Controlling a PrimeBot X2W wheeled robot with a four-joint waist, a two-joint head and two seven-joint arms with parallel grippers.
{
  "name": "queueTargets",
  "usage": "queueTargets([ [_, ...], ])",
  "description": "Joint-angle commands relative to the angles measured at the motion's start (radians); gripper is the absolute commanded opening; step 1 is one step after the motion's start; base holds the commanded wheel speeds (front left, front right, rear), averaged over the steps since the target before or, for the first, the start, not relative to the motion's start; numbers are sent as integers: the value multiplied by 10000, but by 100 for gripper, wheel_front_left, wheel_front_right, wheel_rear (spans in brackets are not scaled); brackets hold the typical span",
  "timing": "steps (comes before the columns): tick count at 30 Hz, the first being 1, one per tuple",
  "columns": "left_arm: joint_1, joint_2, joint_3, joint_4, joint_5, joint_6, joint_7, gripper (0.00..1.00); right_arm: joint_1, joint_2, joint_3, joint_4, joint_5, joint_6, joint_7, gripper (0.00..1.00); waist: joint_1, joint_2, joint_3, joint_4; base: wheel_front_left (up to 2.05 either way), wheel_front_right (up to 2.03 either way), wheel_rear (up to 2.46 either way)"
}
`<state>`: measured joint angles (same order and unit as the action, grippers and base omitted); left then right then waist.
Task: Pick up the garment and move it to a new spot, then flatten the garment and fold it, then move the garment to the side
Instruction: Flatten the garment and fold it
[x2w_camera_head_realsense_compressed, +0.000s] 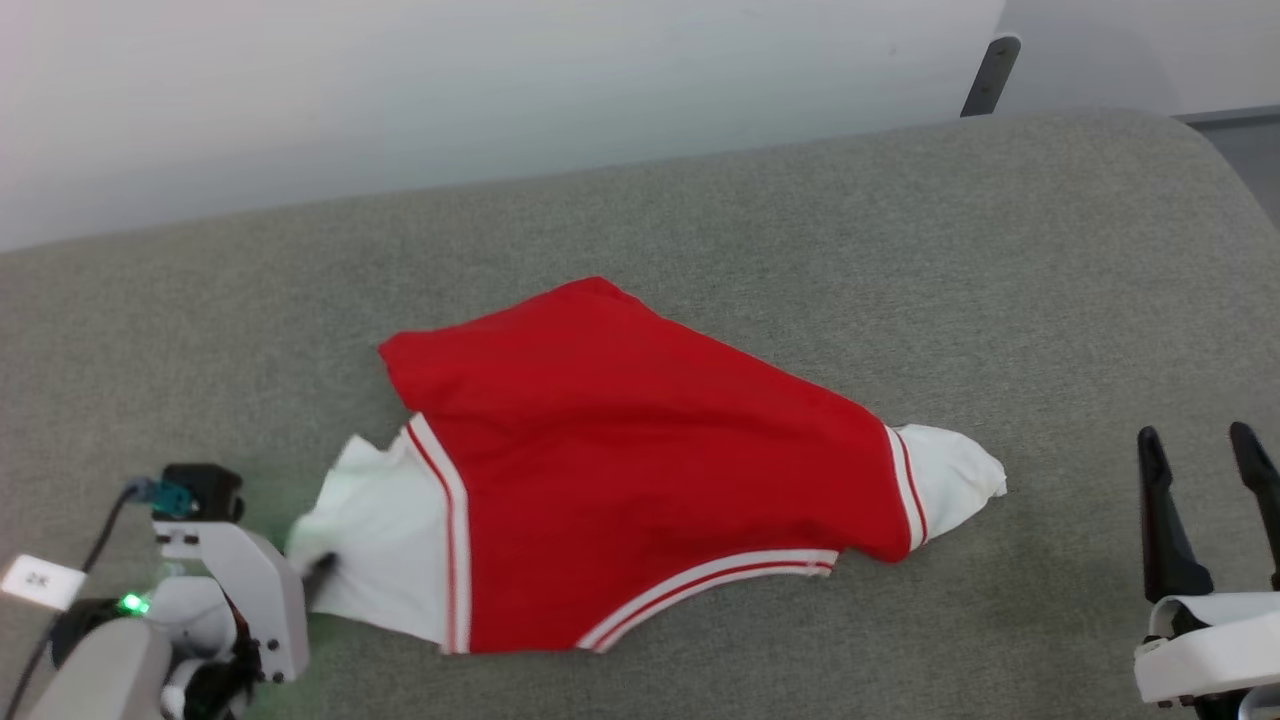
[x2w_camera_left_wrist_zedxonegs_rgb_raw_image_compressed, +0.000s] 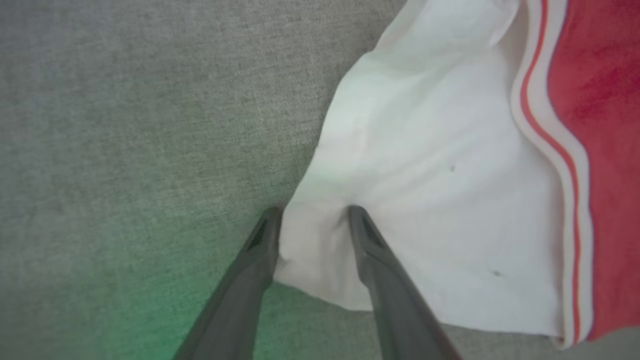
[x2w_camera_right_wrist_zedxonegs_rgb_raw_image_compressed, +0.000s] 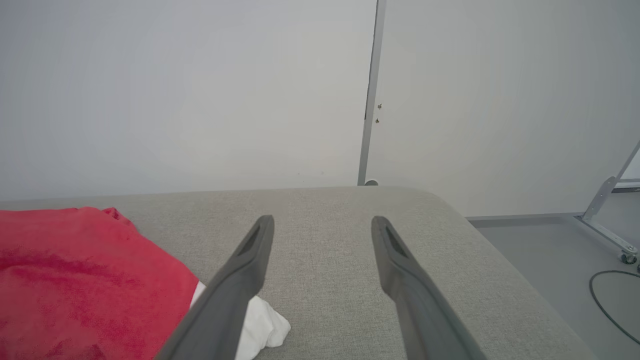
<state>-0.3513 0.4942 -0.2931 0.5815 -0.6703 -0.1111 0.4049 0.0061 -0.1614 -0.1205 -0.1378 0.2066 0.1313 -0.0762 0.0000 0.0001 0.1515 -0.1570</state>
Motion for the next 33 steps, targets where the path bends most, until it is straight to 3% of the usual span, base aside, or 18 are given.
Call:
queueTargets([
  [1,287,-311,-338,474,-42,22,413,0,29,10,97,-19,-71,-10,137,100,0,-1,80,13,0,0,0],
  [13,-227,-519,-653,527,-189,-127,296,0,-863,-601,728,1280,666,-10,1688,100,0,-1,217,503,0,0,0],
  [25,-691,-761,-1250,599,-254,-203,62,0,-2190,-1735,1961,4225,2004,-10,3667,100,0,-1,359,1221,0,0,0],
  [33,-874,-807,-1589,702,-455,-206,-78,0,-2980,-1857,2736,5755,2936,-5,4624,100,0,-1,421,1480,0,0,0],
])
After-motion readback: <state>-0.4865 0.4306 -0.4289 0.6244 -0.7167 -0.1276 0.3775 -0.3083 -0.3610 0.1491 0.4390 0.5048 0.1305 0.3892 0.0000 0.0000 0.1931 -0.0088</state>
